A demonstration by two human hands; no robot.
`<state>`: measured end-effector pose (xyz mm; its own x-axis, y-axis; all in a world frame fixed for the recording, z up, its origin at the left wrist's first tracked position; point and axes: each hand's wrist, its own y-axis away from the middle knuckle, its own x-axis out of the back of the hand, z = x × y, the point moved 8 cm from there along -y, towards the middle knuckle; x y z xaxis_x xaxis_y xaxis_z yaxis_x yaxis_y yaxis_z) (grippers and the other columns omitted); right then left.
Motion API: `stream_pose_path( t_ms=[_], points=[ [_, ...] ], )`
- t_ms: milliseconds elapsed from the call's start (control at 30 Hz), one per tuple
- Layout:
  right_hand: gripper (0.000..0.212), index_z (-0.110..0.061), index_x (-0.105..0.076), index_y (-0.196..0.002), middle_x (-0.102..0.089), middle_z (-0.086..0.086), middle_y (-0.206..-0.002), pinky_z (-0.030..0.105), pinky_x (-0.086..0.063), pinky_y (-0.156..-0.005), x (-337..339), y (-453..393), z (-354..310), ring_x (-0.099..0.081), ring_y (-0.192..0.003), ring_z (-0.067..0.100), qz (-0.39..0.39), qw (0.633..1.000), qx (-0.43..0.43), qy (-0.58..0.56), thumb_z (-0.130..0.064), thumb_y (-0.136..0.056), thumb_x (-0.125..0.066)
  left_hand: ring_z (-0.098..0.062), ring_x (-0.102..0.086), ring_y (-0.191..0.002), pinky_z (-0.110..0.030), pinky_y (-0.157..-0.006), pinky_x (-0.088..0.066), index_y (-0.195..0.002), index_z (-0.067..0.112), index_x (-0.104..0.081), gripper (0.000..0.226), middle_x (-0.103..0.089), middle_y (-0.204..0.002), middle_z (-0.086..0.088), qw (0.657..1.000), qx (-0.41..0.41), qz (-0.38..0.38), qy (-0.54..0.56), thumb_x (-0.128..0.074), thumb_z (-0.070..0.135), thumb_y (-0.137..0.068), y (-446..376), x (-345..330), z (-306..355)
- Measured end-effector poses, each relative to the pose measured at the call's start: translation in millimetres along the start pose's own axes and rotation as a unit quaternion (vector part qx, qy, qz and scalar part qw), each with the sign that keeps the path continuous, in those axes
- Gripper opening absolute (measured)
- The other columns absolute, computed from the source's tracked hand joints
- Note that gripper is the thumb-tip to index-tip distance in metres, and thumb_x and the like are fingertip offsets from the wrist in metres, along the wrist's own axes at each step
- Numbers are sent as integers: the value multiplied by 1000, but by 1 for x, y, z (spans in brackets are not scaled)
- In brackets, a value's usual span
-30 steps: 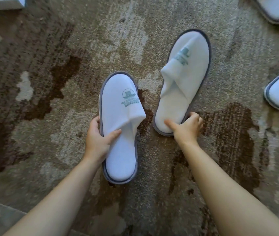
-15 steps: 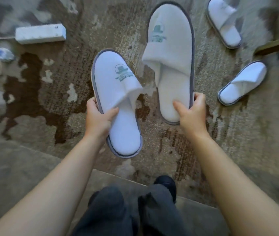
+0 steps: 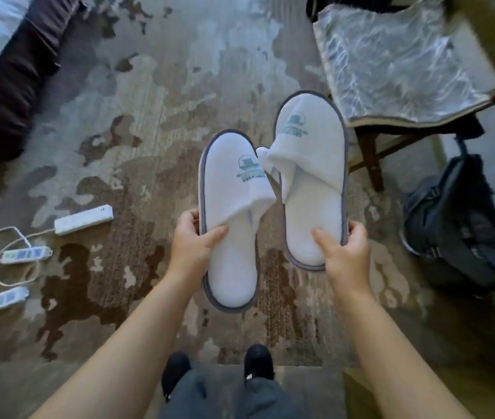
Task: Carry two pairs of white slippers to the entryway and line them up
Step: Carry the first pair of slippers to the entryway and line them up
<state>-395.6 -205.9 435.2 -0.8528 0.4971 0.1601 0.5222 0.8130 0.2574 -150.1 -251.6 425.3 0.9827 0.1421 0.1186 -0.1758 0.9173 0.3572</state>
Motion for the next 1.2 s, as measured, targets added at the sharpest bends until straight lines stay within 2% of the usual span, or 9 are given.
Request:
stream_pose_path(
  t_ms=[133,300,467,533,667,833,967,1033,1200],
  points=[
    [30,-16,-41,-99,-51,-11,-81,0,-40,-43,44,25,-30,-51,-71,0,75,997,-6,-20,-10,-79,-62,-13,-58,-77,-27,-60,-47,-78,28,-47,28,-58,-85,3,995,-31,-87,-29,-64,7,-76,10,-38,41],
    [31,-21,-40,-97,-50,-12,-85,15,-43,-54,99,59,-46,-51,-77,3,189,981,-16,-45,-12,-78,-63,-13,-57,-73,-26,-57,-46,-85,18,-48,22,-57,-82,2,977,-53,-204,-39,-64,5,-76,25,-99,74],
    [33,-16,-42,-100,-55,1,-94,27,-46,-68,148,146,-47,-56,-84,17,376,923,-21,-74,-6,-77,-64,-11,-57,-69,-14,-45,-48,-94,10,-49,23,-58,-78,3,914,-97,-382,-96,-63,5,-76,72,-155,94],
    [33,-12,-43,-101,-56,3,-94,25,-48,-64,161,196,-44,-56,-85,21,449,888,-26,-94,-5,-77,-64,-12,-58,-70,-18,-47,-48,-92,13,-49,22,-58,-79,3,879,-111,-448,-118,-64,9,-76,103,-166,96],
    [31,-14,-42,-97,-53,-7,-83,5,-44,-45,170,317,-37,-53,-74,7,583,805,-33,-109,-4,-76,-63,-17,-60,-78,-34,-62,-52,-79,27,-47,22,-59,-83,2,799,-113,-571,-152,-66,16,-76,192,-173,86],
    [31,-15,-41,-95,-51,-7,-81,20,-43,-53,163,489,-21,-52,-72,6,736,661,-67,-126,-3,-76,-63,-18,-60,-80,-31,-59,-49,-90,21,-48,22,-59,-86,1,674,-117,-711,-163,-65,17,-76,338,-155,59],
    [32,-18,-43,-98,-51,-9,-82,11,-42,-44,139,630,-9,-52,-74,4,822,548,-99,-116,-9,-76,-64,-17,-59,-81,-33,-59,-50,-78,29,-44,24,-57,-86,3,569,-105,-796,-178,-65,18,-76,468,-112,22],
    [33,-18,-42,-98,-51,-8,-84,16,-43,-48,122,696,1,-53,-76,11,856,491,-102,-126,-10,-76,-65,-21,-59,-83,-39,-66,-53,-77,30,-44,25,-57,-87,1,513,-100,-833,-181,-65,17,-76,531,-79,2],
    [33,-18,-39,-98,-48,-7,-83,18,-38,-52,77,842,25,-50,-73,6,904,392,-109,-129,-10,-78,-64,-28,-60,-90,-49,-77,-53,-87,21,-49,21,-59,-92,-4,425,-89,-881,-189,-65,18,-75,660,18,-50]
  ],
)
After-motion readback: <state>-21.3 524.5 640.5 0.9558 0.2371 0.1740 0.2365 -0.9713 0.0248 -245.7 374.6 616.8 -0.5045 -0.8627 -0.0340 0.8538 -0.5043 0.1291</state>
